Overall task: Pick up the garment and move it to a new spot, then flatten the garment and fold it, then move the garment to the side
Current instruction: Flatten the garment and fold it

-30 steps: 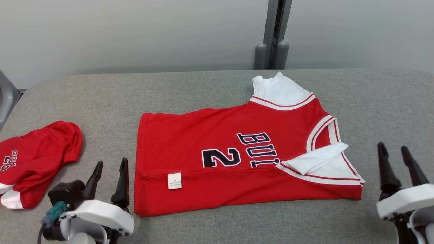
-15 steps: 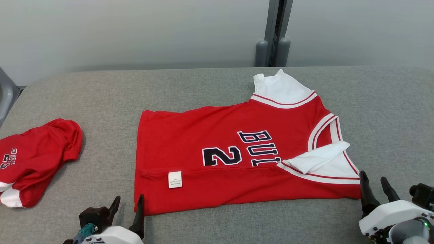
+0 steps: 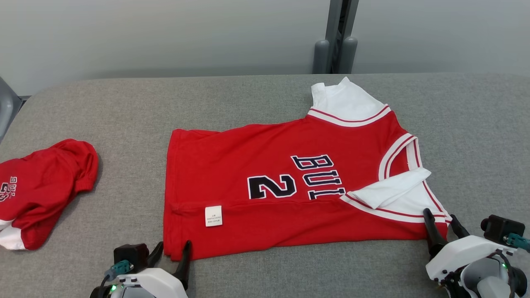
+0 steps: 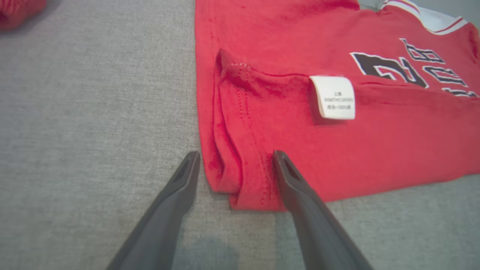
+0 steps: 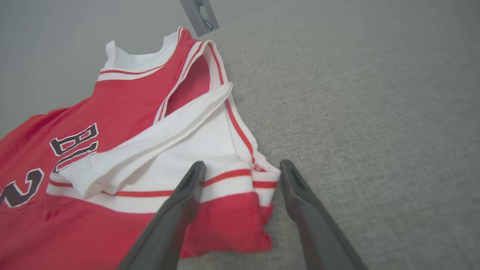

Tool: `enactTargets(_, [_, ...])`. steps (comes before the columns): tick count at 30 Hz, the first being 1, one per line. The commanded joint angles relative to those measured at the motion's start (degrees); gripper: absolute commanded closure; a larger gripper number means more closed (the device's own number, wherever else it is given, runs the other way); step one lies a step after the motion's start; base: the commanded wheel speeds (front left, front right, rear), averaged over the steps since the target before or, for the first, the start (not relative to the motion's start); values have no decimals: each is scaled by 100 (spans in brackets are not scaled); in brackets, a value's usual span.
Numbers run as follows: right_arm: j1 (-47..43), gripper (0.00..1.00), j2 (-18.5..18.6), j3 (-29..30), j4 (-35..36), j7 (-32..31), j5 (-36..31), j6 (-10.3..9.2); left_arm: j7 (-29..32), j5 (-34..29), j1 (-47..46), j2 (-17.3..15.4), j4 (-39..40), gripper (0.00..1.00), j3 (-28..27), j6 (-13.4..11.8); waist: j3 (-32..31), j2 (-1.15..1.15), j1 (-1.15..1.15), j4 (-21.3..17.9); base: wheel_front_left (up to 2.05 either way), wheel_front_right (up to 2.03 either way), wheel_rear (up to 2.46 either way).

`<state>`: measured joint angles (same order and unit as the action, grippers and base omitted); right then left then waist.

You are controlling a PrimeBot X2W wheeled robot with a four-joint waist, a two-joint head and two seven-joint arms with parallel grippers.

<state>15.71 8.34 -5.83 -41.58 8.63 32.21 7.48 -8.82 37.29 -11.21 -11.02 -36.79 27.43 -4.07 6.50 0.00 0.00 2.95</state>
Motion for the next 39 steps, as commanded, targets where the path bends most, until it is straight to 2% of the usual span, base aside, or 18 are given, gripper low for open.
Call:
enactTargets(1, [63,0,63,-10,-33,36,36,2,51,35,-74,8,-71,0,11,47,10,0,0,3,0,0,0])
enactTargets(3, [107,0,71,-89,-102,25,54,2,111,80,-95,32,-117,0,37,101,25,0,0,8,0,0,0])
enactTargets(4, [124,0,68,-115,-121,18,76,2,134,79,-99,39,-137,34,48,118,30,0,0,9,0,0,0])
enactTargets(5, [142,5,64,-140,-140,8,101,2,151,92,-110,42,-154,64,61,150,35,0,0,12,0,0,0])
enactTargets(6, [158,44,52,-158,-161,-26,143,2,156,98,-128,47,-164,91,75,168,41,0,0,14,0,0,0])
enactTargets(7, [169,82,54,-187,-180,-35,175,2,152,67,-156,40,-164,100,104,197,49,0,0,17,0,0,0])
enactTargets(8, [201,100,83,-246,-221,-46,236,2,144,54,-191,20,-181,100,119,210,56,0,0,23,0,0,0])
enactTargets(18, [163,100,243,-575,-132,-164,592,2,22,-51,-264,-179,-127,100,203,278,-82,0,0,40,0,0,0])
enactTargets(28, [-375,100,629,-721,488,-1181,1187,2,264,-191,59,-488,97,100,446,332,-437,0,0,20,0,0,0])
enactTargets(35, [-1180,100,800,-345,1395,-2008,1350,1,536,-202,408,-765,470,100,577,283,-640,0,0,7,0,0,0])
enactTargets(39, [-1788,100,631,63,1993,-2396,1161,1,673,-186,651,-931,755,100,604,211,-699,0,0,1,0,0,0])
